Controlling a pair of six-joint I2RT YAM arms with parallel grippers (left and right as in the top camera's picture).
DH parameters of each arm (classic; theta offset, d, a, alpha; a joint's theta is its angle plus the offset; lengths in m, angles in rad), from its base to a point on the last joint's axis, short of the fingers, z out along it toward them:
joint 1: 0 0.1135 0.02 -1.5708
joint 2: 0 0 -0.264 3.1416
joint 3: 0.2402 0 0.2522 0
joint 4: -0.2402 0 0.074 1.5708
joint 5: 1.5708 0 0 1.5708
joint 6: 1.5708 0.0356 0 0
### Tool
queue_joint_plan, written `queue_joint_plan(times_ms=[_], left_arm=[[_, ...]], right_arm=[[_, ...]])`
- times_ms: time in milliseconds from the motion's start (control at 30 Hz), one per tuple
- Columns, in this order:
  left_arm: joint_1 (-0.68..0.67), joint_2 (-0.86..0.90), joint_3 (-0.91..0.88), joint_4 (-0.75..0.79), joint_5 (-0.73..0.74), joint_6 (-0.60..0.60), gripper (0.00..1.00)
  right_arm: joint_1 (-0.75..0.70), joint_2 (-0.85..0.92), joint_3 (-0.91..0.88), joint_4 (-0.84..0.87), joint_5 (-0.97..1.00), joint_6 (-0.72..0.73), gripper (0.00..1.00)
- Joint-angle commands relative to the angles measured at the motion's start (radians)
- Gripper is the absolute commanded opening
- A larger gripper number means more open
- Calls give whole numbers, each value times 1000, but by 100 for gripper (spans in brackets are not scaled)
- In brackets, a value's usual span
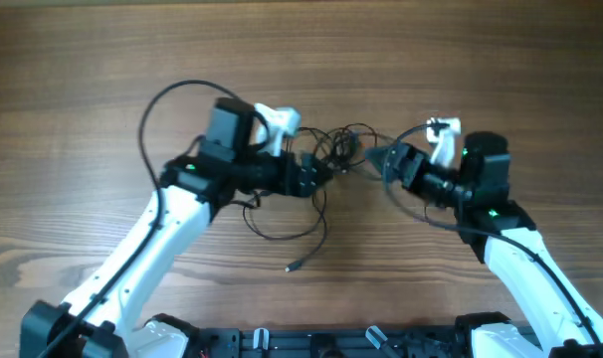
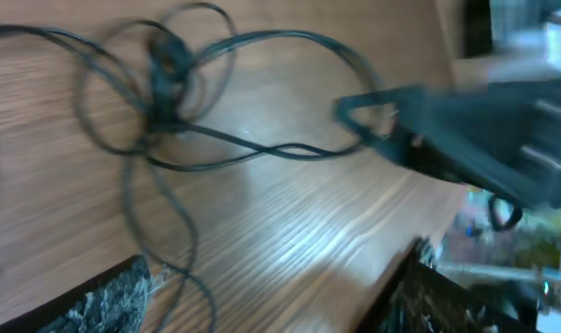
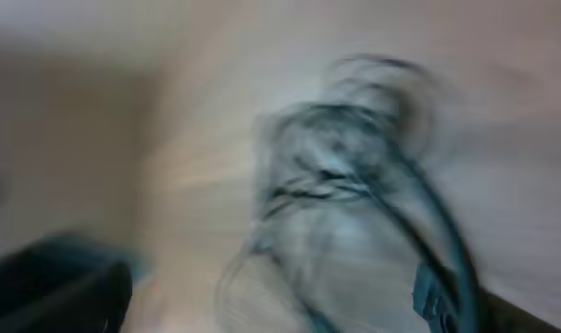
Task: Untangle cables
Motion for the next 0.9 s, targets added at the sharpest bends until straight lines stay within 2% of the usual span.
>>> queue_joint_plan(times_ms=[0,133,267,300,400,467,533,667,733,867], left_arm=[[-90,29,-8,40,-103,-28,90],[-140,43,-8,96,-146,-94,91],[-179,61,-8,149,-159,-117,91],[-187,65,-8,151,-178,-142,92],[-207,79,-8,150,-253,-198,92],[-218,94,-8,150,-308,-226,93],[-221,115,-8,151,-356,-272,93],[-221,157,-8,151,-415,-380,93],[-221,168,-8,150,-415,-402,93],[-221,170,-8,150,-415,-403,96]], right_arm=[[-1,-8,2,-226,532,251,100],[-3,-10,2,-264,621,215,100],[-43,-11,2,-333,694,330,100],[-55,-11,2,-332,674,321,100],[-64,-11,2,-252,510,84,95],[-63,-11,2,-185,260,-166,86],[-63,-10,2,-155,62,-349,82],[-63,-3,0,-161,39,-550,55],[-63,14,0,-163,122,-555,54],[-55,36,0,-178,97,-674,64]])
